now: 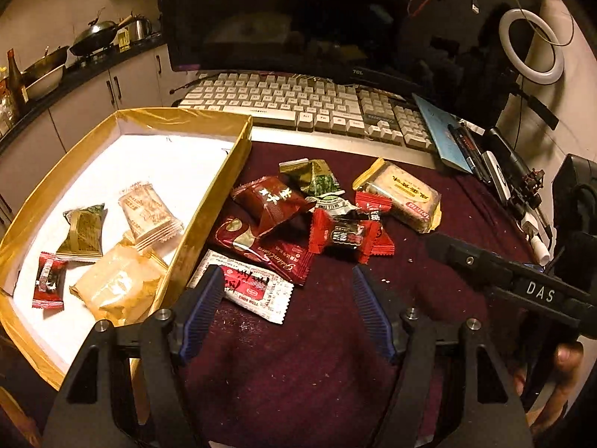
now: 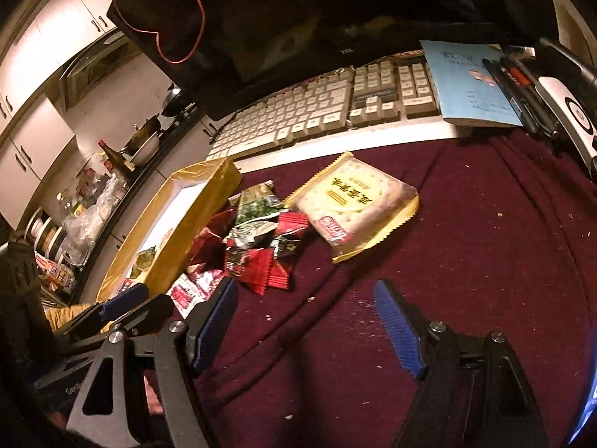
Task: Organize snacks
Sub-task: 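Grasp a red candy packet with the left gripper while the right grasps the square cracker pack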
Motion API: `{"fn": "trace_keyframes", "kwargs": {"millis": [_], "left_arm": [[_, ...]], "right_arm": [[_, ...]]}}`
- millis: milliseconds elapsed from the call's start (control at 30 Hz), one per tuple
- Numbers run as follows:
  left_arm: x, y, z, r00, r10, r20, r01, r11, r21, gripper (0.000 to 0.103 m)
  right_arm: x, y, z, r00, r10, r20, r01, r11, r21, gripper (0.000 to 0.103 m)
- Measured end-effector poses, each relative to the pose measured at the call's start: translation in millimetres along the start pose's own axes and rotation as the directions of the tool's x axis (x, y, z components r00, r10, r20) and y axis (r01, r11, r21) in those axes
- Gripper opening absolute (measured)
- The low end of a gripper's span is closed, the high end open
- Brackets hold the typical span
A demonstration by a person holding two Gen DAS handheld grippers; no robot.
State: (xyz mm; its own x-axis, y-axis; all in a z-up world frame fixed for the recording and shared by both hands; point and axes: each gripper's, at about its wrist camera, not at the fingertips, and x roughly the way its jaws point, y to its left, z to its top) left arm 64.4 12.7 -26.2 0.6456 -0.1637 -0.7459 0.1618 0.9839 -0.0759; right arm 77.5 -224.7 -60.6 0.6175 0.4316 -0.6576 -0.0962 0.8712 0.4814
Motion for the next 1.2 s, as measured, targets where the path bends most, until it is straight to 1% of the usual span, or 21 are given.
{"fn": "trace_keyframes", "kwargs": {"millis": [67,133,200,267,333,400,433,533,567,600,700,767,833,900,933,967,1000,1033,1133,1200], "left_arm": [[1,2,1,1.000,-0.002,0.005,0.002,1.000,-0.004,0.070],[3,3,3,1.000,-0.022,-0.006,0.022,1.000,-0.008,0.070],[5,0,5,0.999,-0.052,-0.014,0.052,0.999,-0.005,0.070],[6,-2,6,0.998,-0.064,-0.016,0.063,0.998,-0.006,0.070],[6,-5,7,0.997,-0.075,-0.013,0.075,0.997,-0.011,0.070],[7,-8,7,0.996,-0.084,-0.020,0.083,0.996,-0.006,0.070],[6,-8,7,0.996,-0.086,-0.019,0.086,0.996,-0.004,0.070],[5,-8,6,0.996,-0.093,-0.013,0.092,0.996,-0.005,0.070],[5,-7,5,0.995,-0.096,-0.015,0.096,0.995,-0.009,0.070],[6,-6,5,0.995,-0.098,-0.020,0.098,0.995,-0.012,0.070],[8,-3,4,0.995,-0.098,-0.026,0.098,0.995,-0.021,0.070],[7,1,5,0.994,-0.104,-0.019,0.104,0.994,-0.032,0.070],[9,3,5,0.994,-0.107,-0.024,0.106,0.994,-0.038,0.070],[11,3,6,0.993,-0.111,-0.030,0.110,0.993,-0.034,0.070],[12,1,8,0.993,-0.113,-0.031,0.112,0.993,-0.030,0.070],[12,-1,10,0.992,-0.122,-0.027,0.121,0.992,-0.023,0.070],[14,-4,12,0.991,-0.129,-0.027,0.129,0.992,-0.014,0.070],[18,-9,14,0.991,-0.127,-0.042,0.127,0.992,0.001,0.070],[26,-19,17,0.988,-0.134,-0.076,0.137,0.990,0.031,0.070],[30,-21,20,0.984,-0.154,-0.095,0.156,0.988,0.013,0.069]], "right_arm": [[4,-1,2,1.000,0.015,-0.013,-0.015,1.000,0.015,0.073],[1,0,8,1.000,0.026,-0.002,-0.026,0.999,0.018,0.073],[-3,1,17,1.000,0.005,0.024,-0.006,1.000,0.016,0.074],[-2,1,34,0.999,-0.015,0.038,0.014,1.000,0.019,0.075],[8,2,54,0.998,-0.063,0.010,0.062,0.998,0.014,0.076],[23,5,69,0.996,-0.082,-0.032,0.082,0.997,-0.013,0.076],[33,6,76,0.993,-0.107,-0.051,0.106,0.994,-0.027,0.079],[59,0,87,0.978,-0.180,-0.105,0.178,0.984,-0.024,0.081],[64,-1,88,0.973,-0.207,-0.097,0.205,0.978,-0.032,0.081],[67,-1,88,0.972,-0.214,-0.096,0.211,0.977,-0.040,0.081],[75,-2,80,0.972,-0.191,-0.137,0.185,0.981,-0.058,0.082],[70,5,70,0.973,-0.189,-0.136,0.178,0.980,-0.087,0.082],[65,15,53,0.974,-0.185,-0.131,0.168,0.977,-0.134,0.082],[62,22,45,0.970,-0.223,-0.097,0.206,0.966,-0.155,0.082],[62,24,43,0.967,-0.240,-0.085,0.225,0.962,-0.154,0.079],[62,25,44,0.965,-0.252,-0.079,0.238,0.959,-0.153,0.072],[62,25,45,0.958,-0.278,-0.073,0.265,0.953,-0.149,0.072],[62,25,45,0.956,-0.284,-0.071,0.271,0.951,-0.147,0.072],[62,23,46,0.958,-0.280,-0.061,0.269,0.952,-0.143,0.071],[55,15,45,0.967,-0.252,-0.048,0.245,0.962,-0.125,0.070]]}}
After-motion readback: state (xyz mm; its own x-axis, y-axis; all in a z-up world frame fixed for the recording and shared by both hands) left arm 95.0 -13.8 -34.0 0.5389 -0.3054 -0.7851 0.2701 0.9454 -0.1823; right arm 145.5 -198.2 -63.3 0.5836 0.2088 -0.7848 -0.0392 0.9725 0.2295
